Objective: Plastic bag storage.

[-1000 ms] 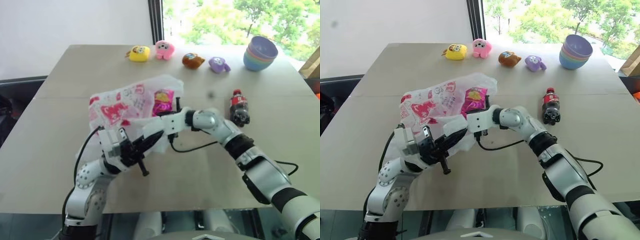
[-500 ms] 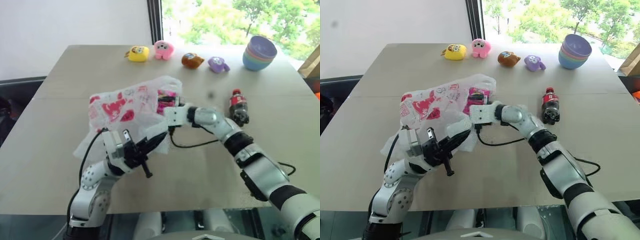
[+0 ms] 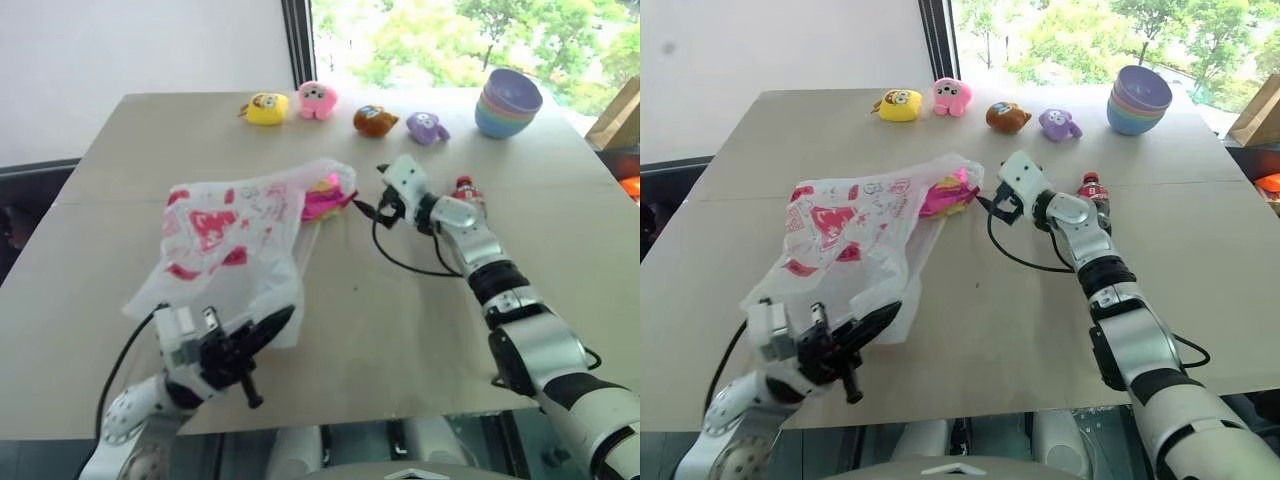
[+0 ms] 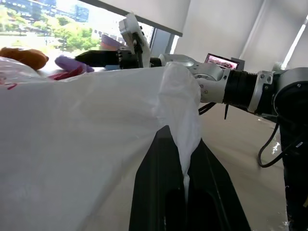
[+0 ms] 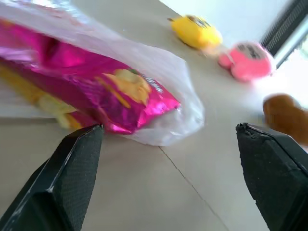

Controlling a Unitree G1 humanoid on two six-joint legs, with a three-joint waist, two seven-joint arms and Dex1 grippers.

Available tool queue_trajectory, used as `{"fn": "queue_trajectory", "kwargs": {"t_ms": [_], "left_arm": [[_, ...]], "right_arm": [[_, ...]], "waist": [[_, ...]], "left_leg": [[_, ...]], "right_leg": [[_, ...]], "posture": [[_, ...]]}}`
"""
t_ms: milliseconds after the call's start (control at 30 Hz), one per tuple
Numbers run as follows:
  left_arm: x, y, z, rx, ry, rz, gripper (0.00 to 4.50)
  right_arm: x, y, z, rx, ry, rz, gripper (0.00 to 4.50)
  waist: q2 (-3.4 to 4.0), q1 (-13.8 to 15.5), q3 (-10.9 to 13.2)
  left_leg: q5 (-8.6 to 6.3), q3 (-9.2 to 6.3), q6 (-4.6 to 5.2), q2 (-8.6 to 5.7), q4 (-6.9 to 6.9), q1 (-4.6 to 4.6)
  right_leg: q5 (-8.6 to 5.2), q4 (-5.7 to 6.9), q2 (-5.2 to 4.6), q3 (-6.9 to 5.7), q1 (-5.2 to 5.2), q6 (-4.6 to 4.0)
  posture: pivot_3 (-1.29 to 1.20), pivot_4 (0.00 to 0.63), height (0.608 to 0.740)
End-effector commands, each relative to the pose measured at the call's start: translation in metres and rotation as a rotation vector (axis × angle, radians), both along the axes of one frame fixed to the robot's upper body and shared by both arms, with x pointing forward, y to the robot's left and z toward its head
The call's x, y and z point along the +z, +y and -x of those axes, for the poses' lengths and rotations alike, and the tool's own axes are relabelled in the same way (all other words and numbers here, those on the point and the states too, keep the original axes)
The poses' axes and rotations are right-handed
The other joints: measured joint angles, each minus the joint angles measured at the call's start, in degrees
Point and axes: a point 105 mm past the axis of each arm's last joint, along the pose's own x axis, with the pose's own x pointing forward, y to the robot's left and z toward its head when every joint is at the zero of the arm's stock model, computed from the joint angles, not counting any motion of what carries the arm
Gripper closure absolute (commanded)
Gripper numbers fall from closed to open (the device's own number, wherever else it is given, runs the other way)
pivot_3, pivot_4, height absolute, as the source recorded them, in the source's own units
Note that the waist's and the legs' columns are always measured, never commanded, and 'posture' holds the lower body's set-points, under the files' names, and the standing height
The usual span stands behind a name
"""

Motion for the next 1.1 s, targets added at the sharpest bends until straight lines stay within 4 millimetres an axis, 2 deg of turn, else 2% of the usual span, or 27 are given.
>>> {"fn": "queue_trajectory", "kwargs": {"t_ms": [33,100,233,333,433,500,533,700,800,933,1100], "left_arm": [[0.010,0.008,0.010,0.043,-0.025,-0.008,4.50],[0.010,0.013,0.012,0.082,-0.025,-0.015,4.50],[0.014,0.017,0.007,0.147,-0.055,-0.006,4.50],[0.018,0.013,0.001,0.166,-0.079,0.017,4.50],[0.018,0.009,-0.002,0.166,-0.081,0.022,4.50],[0.018,0.007,-0.003,0.163,-0.080,0.023,4.50],[0.018,0.007,-0.003,0.163,-0.080,0.023,4.50],[0.017,0.011,-0.002,0.167,-0.072,0.019,4.50],[0.014,0.012,0.000,0.160,-0.054,0.013,4.50],[0.010,0.014,0.004,0.153,-0.028,0.014,4.50],[0.004,0.026,0.016,0.175,0.020,-0.005,4.50]], "right_arm": [[0.016,0.010,-0.005,0.001,0.040,-0.089,0.07],[0.015,0.020,0.003,0.081,-0.001,-0.021,0.07],[0.007,0.052,0.046,0.424,-0.049,0.077,0.07],[0.012,0.071,0.077,0.595,-0.048,0.061,0.07],[0.006,0.076,0.107,0.743,-0.032,0.144,0.07],[-0.006,0.069,0.120,0.812,-0.042,0.257,0.07],[-0.007,0.066,0.118,0.798,-0.054,0.276,0.07],[0.041,0.040,0.067,0.489,-0.106,0.010,0.07],[0.059,0.027,0.035,0.290,-0.053,-0.160,0.07],[0.049,0.025,0.004,0.111,0.083,-0.236,0.07],[0.027,0.045,-0.007,0.042,0.228,-0.255,0.07]], "waist": [[-0.02,0.0,0.0],[0.02,0.0,0.1],[0.01,0.1,0.1],[0.01,0.2,0.1],[0.00,0.2,0.1],[-0.01,0.3,0.0],[-0.02,0.4,0.0],[-0.08,0.3,0.1],[-0.10,0.1,0.2],[-0.11,0.0,0.2],[-0.10,-0.1,0.2]], "left_leg": [[-0.01,-0.01,0.02,-0.01,0.00,-0.02],[-0.03,0.00,0.06,-0.01,0.00,-0.02],[-0.12,-0.02,0.21,-0.05,0.00,-0.05],[-0.12,-0.06,0.22,-0.04,0.00,-0.05],[-0.13,-0.08,0.22,-0.03,0.00,-0.05],[-0.13,-0.08,0.22,-0.03,0.00,-0.04],[-0.13,-0.11,0.22,-0.05,0.00,-0.05],[-0.12,-0.13,0.21,-0.10,0.02,-0.01],[-0.12,-0.08,0.21,-0.09,0.02,0.00],[-0.10,0.00,0.17,-0.09,-0.01,0.00],[-0.04,0.05,0.06,-0.07,-0.07,-0.07]], "right_leg": [[0.00,0.01,0.00,-0.01,-0.01,0.00],[0.00,-0.01,-0.01,-0.01,-0.02,-0.01],[0.00,-0.06,-0.02,-0.02,-0.03,0.00],[0.00,-0.03,0.00,-0.05,-0.02,0.02],[0.01,-0.01,-0.02,-0.05,-0.02,0.02],[0.01,-0.02,-0.03,-0.05,-0.01,0.02],[0.00,-0.03,-0.05,-0.09,0.00,0.01],[-0.07,0.05,-0.04,-0.12,0.01,-0.12],[-0.07,0.05,0.01,-0.06,0.00,-0.12],[-0.06,0.03,0.05,-0.01,-0.04,-0.11],[-0.04,-0.07,0.03,0.01,-0.11,-0.06]], "posture": [[0.00,0.150,0.740],[0.00,0.150,0.740],[0.00,0.150,0.740],[0.00,0.150,0.740],[0.00,0.150,0.740],[0.00,0.150,0.740],[0.00,0.150,0.740],[0.00,0.150,0.740],[0.00,0.150,0.740],[0.00,0.150,0.740],[0.00,0.150,0.740]]}}
